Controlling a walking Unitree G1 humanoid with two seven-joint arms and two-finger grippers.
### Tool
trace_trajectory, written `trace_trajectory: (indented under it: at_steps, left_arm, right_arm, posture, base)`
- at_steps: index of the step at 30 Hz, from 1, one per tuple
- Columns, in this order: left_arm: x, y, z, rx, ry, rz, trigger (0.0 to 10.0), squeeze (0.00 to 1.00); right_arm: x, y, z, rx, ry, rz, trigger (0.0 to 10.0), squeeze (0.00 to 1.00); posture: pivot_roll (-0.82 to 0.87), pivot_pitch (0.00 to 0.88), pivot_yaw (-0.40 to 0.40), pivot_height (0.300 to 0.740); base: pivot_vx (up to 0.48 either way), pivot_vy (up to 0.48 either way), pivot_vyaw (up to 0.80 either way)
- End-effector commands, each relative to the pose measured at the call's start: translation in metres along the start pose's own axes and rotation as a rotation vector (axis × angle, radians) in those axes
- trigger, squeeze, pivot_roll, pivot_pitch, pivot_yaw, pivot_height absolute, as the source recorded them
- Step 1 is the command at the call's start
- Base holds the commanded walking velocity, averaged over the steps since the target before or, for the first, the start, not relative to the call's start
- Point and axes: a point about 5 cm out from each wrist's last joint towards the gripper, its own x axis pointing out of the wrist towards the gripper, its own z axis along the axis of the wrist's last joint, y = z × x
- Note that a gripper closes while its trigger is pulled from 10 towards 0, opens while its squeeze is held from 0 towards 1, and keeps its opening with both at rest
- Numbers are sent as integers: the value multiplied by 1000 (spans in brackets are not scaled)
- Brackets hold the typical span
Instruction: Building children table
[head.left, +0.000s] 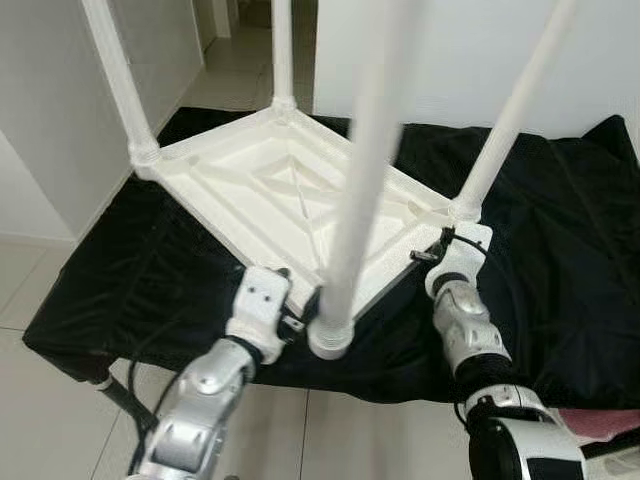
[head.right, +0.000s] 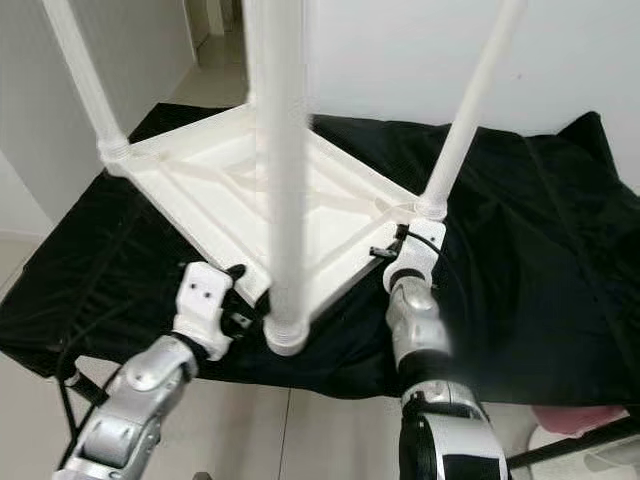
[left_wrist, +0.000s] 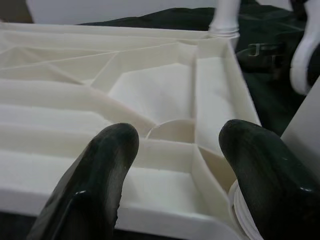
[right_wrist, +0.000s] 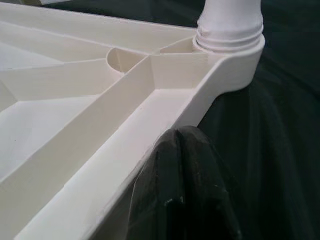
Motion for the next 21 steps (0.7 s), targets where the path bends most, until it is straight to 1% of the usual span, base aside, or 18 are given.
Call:
trace_trajectory:
  at_steps: [1,2,4,6,7,9,10,11,12,13,14,17,19,20,21]
  left_arm:
    - [6,-12,7,-8,-35,-88,10000,0]
    - [7,-15,9,-24,-45,-99,10000,0]
    - [9,-20,12,-43,-64,-123,10000,0]
    - [9,-20,12,-43,-64,-123,10000,0]
    - [11,-22,15,-45,-76,-138,10000,0]
    - [11,-22,15,-45,-76,-138,10000,0]
    - [13,-24,16,-40,-84,-144,10000,0]
    - [16,-26,17,-35,-89,-150,10000,0]
    - [18,-28,18,-31,-94,-155,10000,0]
    - [18,-28,18,-31,-94,-155,10000,0]
    - [19,-29,17,-37,-93,-179,10000,0]
    - [19,-29,17,-37,-93,-179,10000,0]
    - [19,-28,15,-6,-77,-207,10000,0]
    - [19,-28,15,-6,-77,-207,10000,0]
    - [19,-24,13,-1,-63,-197,10000,0]
  right_arm:
    - [0,17,-5,2,41,83,10000,0]
    - [1,17,-6,1,56,101,10000,0]
    - [5,12,-5,-45,67,99,10000,0]
    - [5,12,-5,-45,67,99,10000,0]
    - [6,6,-1,-85,44,64,10000,0]
    - [6,6,-1,-85,44,64,10000,0]
    - [8,-1,3,-115,16,9,10000,0]
    - [6,-10,7,-135,-38,-50,10000,0]
    - [4,-17,8,-140,-78,-90,10000,0]
    - [4,-17,8,-140,-78,-90,10000,0]
    - [-4,-28,4,-127,-114,-137,10000,0]
    - [-4,-28,4,-127,-114,-137,10000,0]
    - [-13,-44,-7,-96,-92,-199,10000,0]
    - [-13,-44,-7,-96,-92,-199,10000,0]
    - [-21,-55,-13,-88,-99,-245,10000,0]
  posture:
    - [39,53,-20,740]
    - [37,53,-21,740]
    - [37,44,-20,740]
    - [37,44,-20,740]
    - [37,44,-20,740]
    - [37,44,-20,740]
    - [34,40,-17,740]
    - [33,35,-19,740]
    - [30,38,-16,740]
    - [30,38,-16,740]
    - [27,43,-12,740]
    - [27,43,-12,740]
    - [40,48,-13,740]
    - [40,48,-13,740]
    - [38,53,-10,740]
  base:
    - [0,0,0]
    - [0,0,0]
    - [0,0,0]
    - [0,0,0]
    - [0,0,0]
    - [0,0,0]
    - [0,0,0]
    - [0,0,0]
    - [0,0,0]
    - [0,0,0]
    - [0,0,0]
    - [0,0,0]
    - [0,0,0]
    - [0,0,0]
    - [0,0,0]
